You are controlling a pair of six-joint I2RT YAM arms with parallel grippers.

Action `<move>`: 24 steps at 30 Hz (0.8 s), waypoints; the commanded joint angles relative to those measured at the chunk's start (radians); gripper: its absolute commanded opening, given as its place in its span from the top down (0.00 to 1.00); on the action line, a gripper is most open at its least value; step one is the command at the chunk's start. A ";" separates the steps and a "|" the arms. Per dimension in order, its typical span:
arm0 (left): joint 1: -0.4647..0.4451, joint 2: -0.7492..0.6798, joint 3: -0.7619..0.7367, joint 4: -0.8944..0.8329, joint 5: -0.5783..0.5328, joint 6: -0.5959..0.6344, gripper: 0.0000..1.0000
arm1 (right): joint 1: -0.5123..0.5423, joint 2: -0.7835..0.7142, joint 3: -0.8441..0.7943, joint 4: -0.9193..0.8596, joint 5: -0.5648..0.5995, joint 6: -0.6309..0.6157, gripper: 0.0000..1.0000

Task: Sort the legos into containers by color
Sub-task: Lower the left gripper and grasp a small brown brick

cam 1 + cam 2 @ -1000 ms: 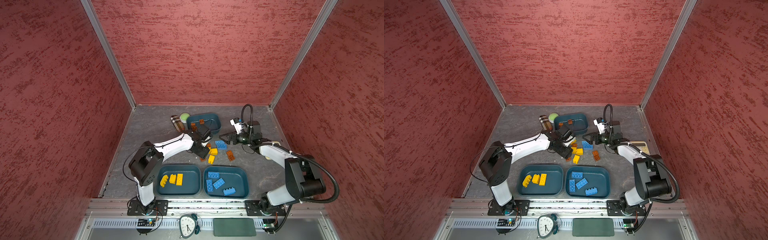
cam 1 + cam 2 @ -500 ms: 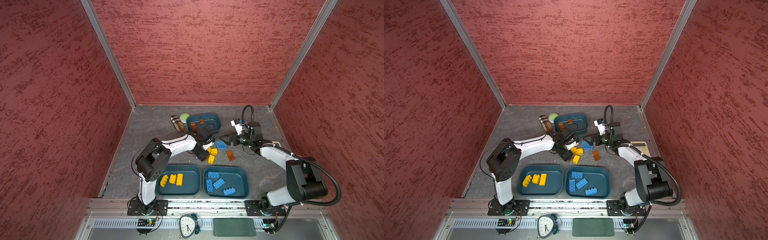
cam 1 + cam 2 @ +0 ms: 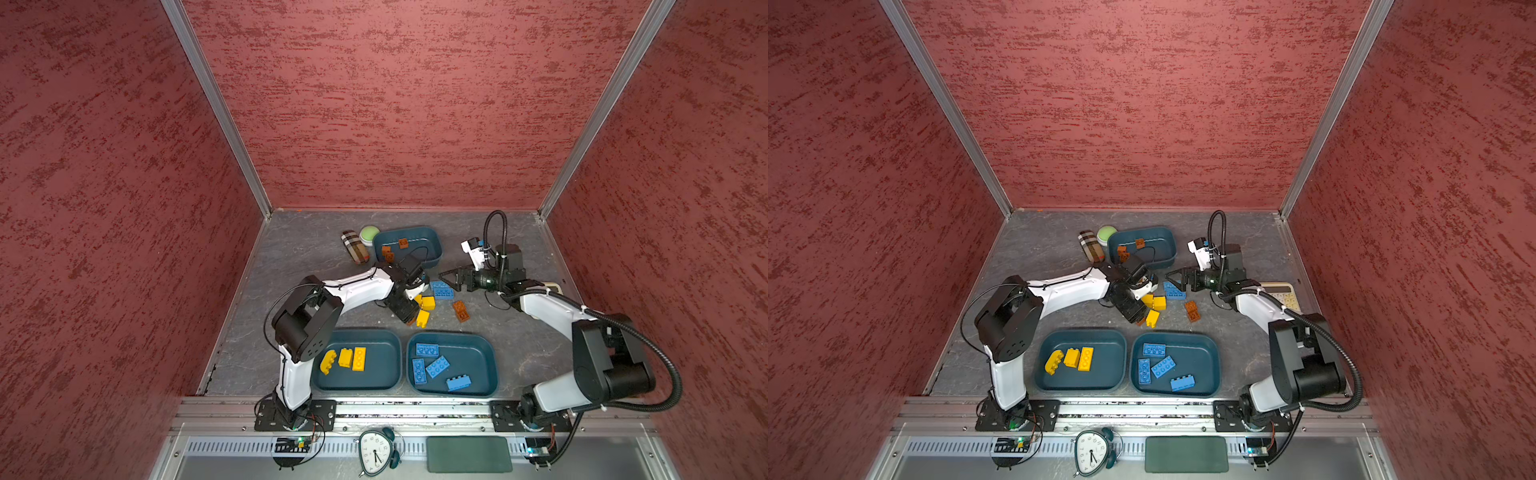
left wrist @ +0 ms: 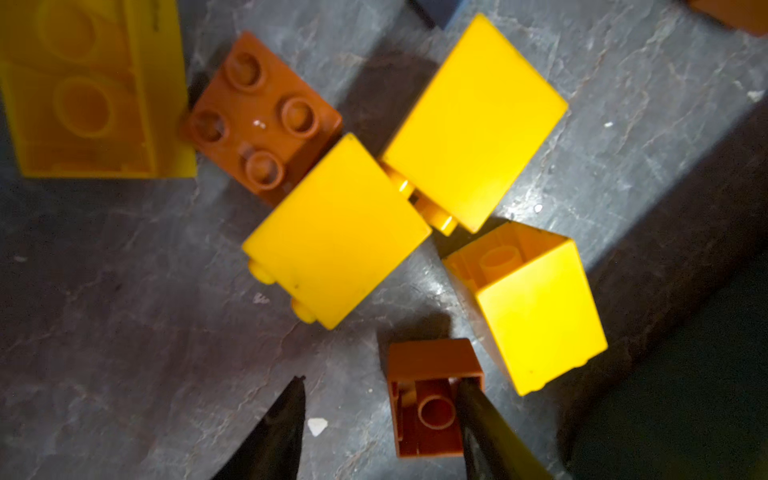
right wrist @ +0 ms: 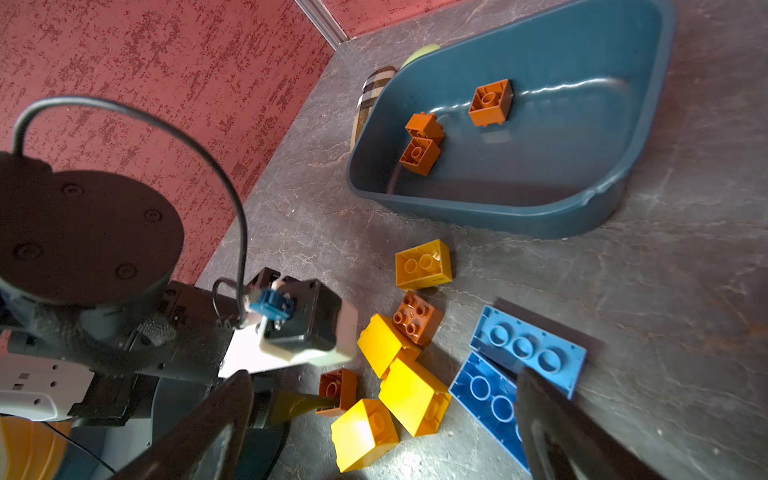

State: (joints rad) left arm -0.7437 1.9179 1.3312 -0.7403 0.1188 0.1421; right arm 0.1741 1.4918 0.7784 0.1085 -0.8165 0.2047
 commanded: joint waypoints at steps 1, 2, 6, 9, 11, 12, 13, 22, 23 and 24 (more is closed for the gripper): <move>0.010 -0.044 0.013 -0.030 0.037 -0.066 0.41 | -0.004 0.006 -0.002 0.021 0.001 -0.014 0.01; 0.008 -0.050 0.010 -0.030 0.041 -0.070 0.41 | -0.004 0.008 -0.002 0.021 0.001 -0.014 0.01; 0.004 -0.050 0.006 -0.033 0.060 -0.100 0.41 | -0.004 0.017 0.005 0.028 -0.005 -0.010 0.01; -0.008 -0.035 0.004 -0.029 0.054 -0.116 0.40 | -0.004 0.016 0.003 0.028 -0.006 -0.008 0.01; -0.014 -0.029 0.001 -0.021 0.054 -0.125 0.40 | -0.005 0.012 0.000 0.025 -0.006 -0.010 0.01; -0.018 -0.025 0.000 -0.016 0.048 -0.127 0.40 | -0.004 0.010 0.000 0.022 -0.004 -0.011 0.01; -0.021 -0.021 -0.001 -0.014 0.042 -0.128 0.40 | -0.004 0.009 -0.002 0.019 -0.003 -0.013 0.01; -0.034 0.027 0.003 -0.009 0.004 -0.130 0.43 | -0.004 0.008 -0.002 0.010 -0.001 -0.021 0.01; -0.034 0.030 0.001 -0.008 0.002 -0.131 0.43 | -0.005 0.007 -0.002 0.008 0.000 -0.022 0.01; -0.034 0.032 0.002 -0.007 -0.001 -0.131 0.44 | -0.005 0.005 -0.002 0.008 -0.001 -0.022 0.01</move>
State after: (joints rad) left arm -0.7719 1.9301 1.3308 -0.7589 0.1356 0.0170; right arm 0.1730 1.4998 0.7784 0.1085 -0.8173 0.2012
